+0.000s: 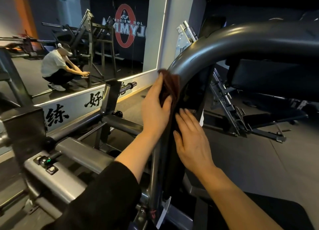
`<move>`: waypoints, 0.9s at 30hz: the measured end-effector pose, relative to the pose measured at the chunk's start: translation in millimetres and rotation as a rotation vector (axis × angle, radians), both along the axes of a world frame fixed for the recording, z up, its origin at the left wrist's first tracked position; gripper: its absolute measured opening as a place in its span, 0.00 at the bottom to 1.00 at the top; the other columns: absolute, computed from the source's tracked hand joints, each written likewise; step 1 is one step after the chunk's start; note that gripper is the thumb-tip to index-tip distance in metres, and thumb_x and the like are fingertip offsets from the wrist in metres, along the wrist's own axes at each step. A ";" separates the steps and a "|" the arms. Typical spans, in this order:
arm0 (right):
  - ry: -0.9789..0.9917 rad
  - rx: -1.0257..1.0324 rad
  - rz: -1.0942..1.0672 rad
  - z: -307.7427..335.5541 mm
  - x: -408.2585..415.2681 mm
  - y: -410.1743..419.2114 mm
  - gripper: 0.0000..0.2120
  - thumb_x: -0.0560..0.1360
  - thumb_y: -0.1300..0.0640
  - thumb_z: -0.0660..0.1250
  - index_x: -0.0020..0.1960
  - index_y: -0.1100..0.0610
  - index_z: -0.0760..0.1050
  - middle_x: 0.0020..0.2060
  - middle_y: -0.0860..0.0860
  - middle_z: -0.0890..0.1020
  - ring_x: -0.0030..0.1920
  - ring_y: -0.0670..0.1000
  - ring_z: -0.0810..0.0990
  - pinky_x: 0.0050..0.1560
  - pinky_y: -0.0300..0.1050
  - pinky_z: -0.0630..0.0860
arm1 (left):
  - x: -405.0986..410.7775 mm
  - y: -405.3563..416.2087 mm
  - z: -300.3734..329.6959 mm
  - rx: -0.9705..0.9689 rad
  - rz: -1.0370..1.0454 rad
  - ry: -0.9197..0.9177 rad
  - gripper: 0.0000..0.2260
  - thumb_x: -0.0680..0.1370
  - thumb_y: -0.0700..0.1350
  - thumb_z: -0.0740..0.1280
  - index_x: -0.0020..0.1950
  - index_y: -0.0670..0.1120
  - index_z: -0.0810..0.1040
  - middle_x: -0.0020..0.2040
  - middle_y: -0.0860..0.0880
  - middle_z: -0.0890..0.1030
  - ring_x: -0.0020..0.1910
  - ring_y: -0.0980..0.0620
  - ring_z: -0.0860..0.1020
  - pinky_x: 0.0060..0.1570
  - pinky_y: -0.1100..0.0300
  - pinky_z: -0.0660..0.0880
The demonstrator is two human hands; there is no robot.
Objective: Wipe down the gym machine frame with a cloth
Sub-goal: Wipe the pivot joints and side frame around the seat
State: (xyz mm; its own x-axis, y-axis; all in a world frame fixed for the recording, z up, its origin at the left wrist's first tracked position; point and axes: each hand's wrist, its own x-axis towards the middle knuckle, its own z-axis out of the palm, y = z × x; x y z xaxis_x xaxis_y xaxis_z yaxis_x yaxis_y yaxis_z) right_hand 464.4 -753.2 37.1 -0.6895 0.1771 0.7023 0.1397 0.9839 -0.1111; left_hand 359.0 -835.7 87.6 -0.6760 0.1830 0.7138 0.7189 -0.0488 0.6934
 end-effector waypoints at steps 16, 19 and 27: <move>-0.298 0.034 -0.068 -118.1 29.9 3.4 0.28 0.77 0.56 0.53 0.76 0.58 0.57 0.76 0.52 0.57 0.78 0.48 0.48 0.76 0.50 0.49 | 49.0 9.2 -179.4 -0.129 0.188 -0.406 0.25 0.74 0.35 0.71 0.71 0.42 0.72 0.64 0.46 0.79 0.63 0.51 0.76 0.65 0.74 0.62; -0.320 0.038 -0.085 -126.5 25.1 6.3 0.29 0.77 0.56 0.52 0.77 0.58 0.53 0.77 0.53 0.53 0.79 0.49 0.44 0.77 0.51 0.46 | 43.1 17.0 -183.9 -0.087 0.187 -0.332 0.27 0.75 0.35 0.70 0.73 0.41 0.69 0.66 0.44 0.77 0.65 0.49 0.74 0.68 0.69 0.63; -0.414 0.124 -0.028 -180.4 24.7 16.3 0.31 0.76 0.54 0.54 0.78 0.59 0.52 0.78 0.54 0.52 0.79 0.51 0.47 0.77 0.56 0.42 | 51.1 23.1 -250.1 -0.147 0.240 -0.417 0.24 0.74 0.34 0.69 0.70 0.39 0.72 0.63 0.41 0.78 0.62 0.47 0.77 0.66 0.58 0.69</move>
State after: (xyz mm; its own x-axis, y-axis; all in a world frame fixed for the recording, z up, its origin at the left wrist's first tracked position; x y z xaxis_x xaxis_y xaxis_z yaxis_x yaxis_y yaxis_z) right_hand 489.1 -736.9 -143.3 -0.9137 0.1313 0.3845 0.1742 0.9816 0.0787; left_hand 410.1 -812.6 -162.5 -0.9337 0.0656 0.3520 0.3578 0.2036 0.9113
